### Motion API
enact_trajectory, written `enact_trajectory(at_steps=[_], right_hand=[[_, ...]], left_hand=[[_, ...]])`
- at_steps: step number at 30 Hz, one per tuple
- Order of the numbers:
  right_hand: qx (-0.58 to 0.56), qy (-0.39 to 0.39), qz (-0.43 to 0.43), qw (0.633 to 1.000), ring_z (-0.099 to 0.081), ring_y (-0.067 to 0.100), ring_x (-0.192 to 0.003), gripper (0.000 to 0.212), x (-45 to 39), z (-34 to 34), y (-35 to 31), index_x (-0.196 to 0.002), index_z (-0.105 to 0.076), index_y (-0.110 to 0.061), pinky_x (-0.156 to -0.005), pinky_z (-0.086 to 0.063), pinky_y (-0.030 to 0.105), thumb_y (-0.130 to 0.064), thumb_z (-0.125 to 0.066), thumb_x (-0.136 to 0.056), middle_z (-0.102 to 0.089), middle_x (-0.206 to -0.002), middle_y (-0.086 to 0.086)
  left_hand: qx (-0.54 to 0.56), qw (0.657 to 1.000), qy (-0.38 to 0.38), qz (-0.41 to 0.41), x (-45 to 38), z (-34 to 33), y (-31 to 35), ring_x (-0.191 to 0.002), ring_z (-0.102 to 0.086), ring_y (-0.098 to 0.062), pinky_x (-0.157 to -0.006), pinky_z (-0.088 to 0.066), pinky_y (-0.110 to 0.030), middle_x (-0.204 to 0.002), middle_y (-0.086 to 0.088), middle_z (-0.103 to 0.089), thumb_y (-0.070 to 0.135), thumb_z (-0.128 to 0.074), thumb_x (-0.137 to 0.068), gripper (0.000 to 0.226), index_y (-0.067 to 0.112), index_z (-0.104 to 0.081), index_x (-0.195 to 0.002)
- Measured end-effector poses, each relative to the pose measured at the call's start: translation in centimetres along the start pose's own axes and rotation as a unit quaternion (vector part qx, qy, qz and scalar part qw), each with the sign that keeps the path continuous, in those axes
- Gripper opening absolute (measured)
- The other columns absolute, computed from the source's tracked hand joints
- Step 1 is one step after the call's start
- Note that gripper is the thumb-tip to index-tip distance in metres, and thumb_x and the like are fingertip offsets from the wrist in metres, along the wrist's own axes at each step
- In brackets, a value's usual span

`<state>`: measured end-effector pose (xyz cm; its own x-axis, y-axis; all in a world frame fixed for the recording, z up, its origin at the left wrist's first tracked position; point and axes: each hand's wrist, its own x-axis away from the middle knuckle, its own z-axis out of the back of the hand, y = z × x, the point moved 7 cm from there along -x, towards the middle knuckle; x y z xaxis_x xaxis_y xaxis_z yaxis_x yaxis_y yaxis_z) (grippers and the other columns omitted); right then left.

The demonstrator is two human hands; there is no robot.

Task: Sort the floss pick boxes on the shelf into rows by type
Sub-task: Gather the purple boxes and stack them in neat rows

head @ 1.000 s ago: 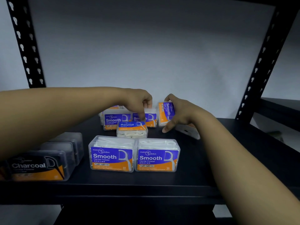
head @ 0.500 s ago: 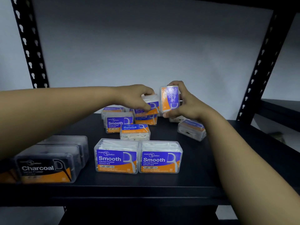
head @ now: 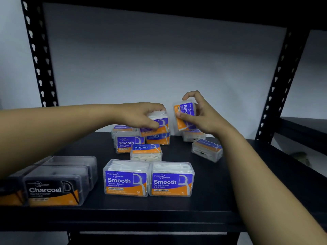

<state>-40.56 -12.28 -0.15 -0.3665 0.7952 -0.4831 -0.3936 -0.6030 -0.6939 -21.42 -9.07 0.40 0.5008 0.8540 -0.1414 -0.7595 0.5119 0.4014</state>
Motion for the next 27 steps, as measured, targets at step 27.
enact_trajectory(at_steps=[27], right_hand=[[0.156,-0.236,0.003,0.959,-0.072,0.007,-0.091,0.039,6.6,-0.2,-4.2,-0.117,-0.07,-0.04,-0.072,-0.06,0.021,-0.023,-0.083,-0.084,-0.075,-0.104,-0.012]], left_hand=[[0.016,0.998,-0.06,0.003,4.4,-2.6,2.7,-0.092,-0.075,-0.017,-0.082,-0.063,-0.044,-0.105,0.006,-0.075,0.032,-0.08,-0.086,0.034,0.026,-0.064,-0.116]])
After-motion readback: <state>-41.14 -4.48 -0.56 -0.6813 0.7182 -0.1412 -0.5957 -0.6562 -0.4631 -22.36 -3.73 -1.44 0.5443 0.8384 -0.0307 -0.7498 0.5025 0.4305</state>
